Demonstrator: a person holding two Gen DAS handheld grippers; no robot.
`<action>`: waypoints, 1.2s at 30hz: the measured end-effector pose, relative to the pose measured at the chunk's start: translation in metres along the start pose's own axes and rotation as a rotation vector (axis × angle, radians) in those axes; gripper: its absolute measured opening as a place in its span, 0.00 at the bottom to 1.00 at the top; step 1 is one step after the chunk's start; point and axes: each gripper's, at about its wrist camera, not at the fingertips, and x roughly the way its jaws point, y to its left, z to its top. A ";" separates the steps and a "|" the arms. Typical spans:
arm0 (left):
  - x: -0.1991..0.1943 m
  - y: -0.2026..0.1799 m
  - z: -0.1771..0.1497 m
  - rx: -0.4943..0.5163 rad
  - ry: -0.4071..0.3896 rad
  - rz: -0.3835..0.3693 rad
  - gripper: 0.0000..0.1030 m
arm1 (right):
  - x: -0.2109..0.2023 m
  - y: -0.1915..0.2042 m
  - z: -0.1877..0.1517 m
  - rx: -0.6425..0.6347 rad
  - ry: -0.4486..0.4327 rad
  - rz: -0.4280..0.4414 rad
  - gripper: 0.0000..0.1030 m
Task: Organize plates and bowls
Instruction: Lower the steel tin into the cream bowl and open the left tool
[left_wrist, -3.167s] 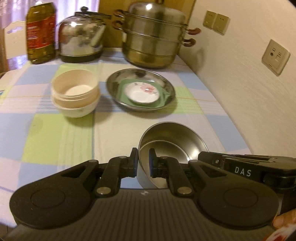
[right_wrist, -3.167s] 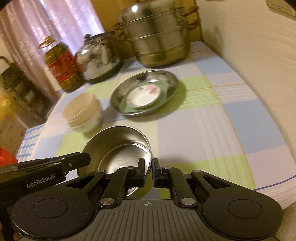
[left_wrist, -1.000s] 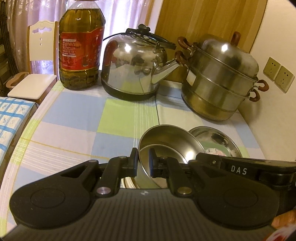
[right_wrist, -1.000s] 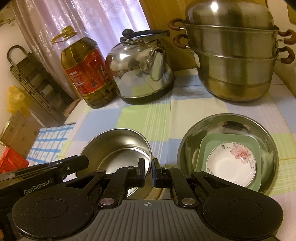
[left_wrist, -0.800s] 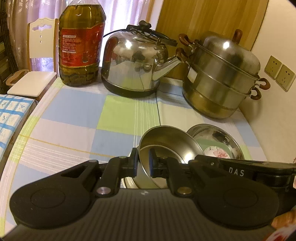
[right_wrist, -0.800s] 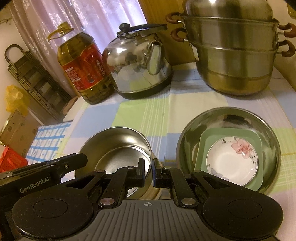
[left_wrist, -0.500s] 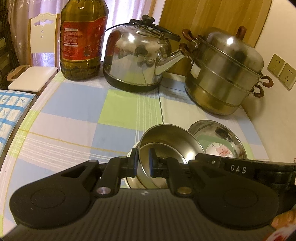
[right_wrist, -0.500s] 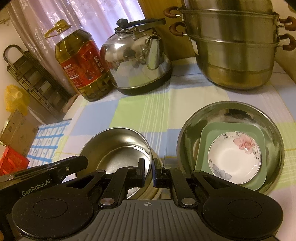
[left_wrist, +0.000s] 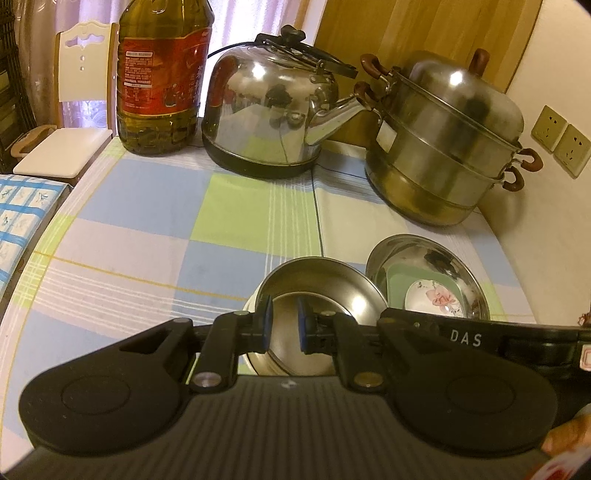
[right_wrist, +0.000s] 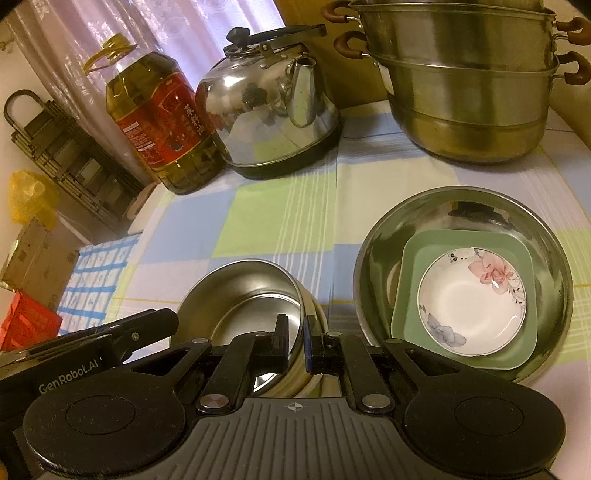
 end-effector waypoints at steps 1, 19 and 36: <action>0.000 0.000 0.000 0.000 0.000 0.001 0.10 | 0.000 0.000 0.000 -0.001 -0.001 -0.001 0.08; -0.044 -0.016 -0.020 0.025 -0.015 0.001 0.13 | -0.045 0.000 -0.020 -0.004 -0.039 0.043 0.39; -0.127 -0.047 -0.082 0.040 -0.006 0.000 0.18 | -0.136 -0.015 -0.088 -0.001 -0.048 0.083 0.56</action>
